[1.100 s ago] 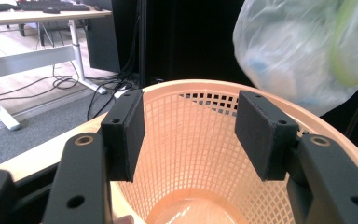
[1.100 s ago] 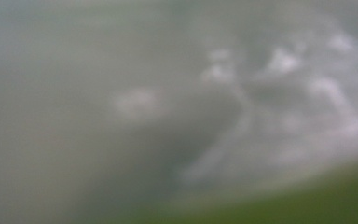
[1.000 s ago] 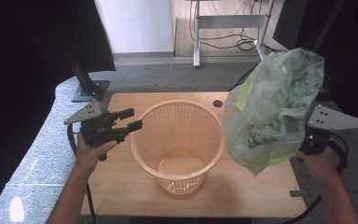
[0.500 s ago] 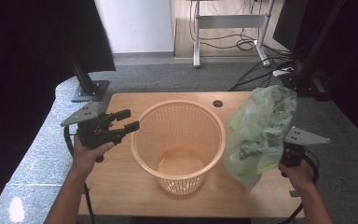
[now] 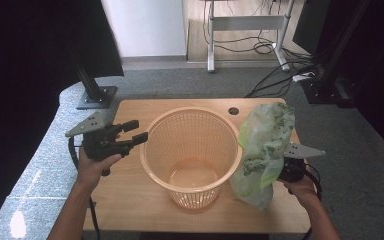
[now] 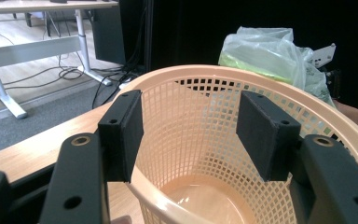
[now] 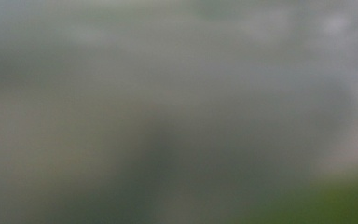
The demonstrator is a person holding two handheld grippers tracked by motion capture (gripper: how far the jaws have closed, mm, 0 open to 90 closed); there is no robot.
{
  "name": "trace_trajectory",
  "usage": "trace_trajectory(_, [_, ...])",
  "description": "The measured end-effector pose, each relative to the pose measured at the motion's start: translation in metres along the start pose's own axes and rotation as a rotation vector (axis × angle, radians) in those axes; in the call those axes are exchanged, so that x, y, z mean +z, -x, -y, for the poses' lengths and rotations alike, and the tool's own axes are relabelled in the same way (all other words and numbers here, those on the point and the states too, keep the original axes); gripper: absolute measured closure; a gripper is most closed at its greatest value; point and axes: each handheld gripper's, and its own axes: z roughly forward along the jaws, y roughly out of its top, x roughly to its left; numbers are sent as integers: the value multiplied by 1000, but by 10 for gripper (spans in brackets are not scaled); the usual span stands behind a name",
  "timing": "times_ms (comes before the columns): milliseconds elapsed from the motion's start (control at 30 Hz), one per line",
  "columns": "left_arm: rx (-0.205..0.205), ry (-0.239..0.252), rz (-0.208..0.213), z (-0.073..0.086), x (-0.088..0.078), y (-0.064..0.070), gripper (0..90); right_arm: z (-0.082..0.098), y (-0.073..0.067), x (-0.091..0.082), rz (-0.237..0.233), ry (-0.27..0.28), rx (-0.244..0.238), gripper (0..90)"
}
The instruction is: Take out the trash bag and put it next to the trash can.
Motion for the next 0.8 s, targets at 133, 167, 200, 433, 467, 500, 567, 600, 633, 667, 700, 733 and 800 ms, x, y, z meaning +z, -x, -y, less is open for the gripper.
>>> trace_trajectory(133, [-11,0,1,4,0,-3,413,1,-5,1,53,-34,16,278])
trace_trajectory(167, [-15,-1,0,5,0,-3,413,2,-6,0,67,-28,10,251])
trace_trajectory(200, [-15,-1,-1,5,-1,-3,412,2,-7,-2,79,-24,10,222])
trace_trajectory(433, [-27,12,8,9,-5,-4,409,1,-14,-26,96,38,24,96])
trace_trajectory(467, [-29,14,8,9,-5,-4,409,0,-16,-30,104,44,24,90])
trace_trajectory(500, [-31,12,8,10,-6,-4,409,1,-18,-34,104,53,25,88])
trace_trajectory(567, [-29,10,3,11,-6,-5,409,3,-21,-42,112,69,27,82])
trace_trajectory(600, [-31,9,4,11,-6,-5,409,5,-22,-45,121,73,30,81])
trace_trajectory(633, [-33,8,4,12,-6,-5,409,7,-22,-49,127,76,34,82])
trace_trajectory(667, [-34,8,4,12,-6,-4,408,10,-22,-53,132,77,39,83])
trace_trajectory(700, [-33,7,7,13,-6,-4,408,13,-23,-56,137,78,41,85])
trace_trajectory(733, [-32,6,8,13,-6,-4,407,17,-24,-60,140,79,47,88])
trace_trajectory(800, [-33,6,10,13,-6,-3,406,25,-24,-65,141,83,57,95])
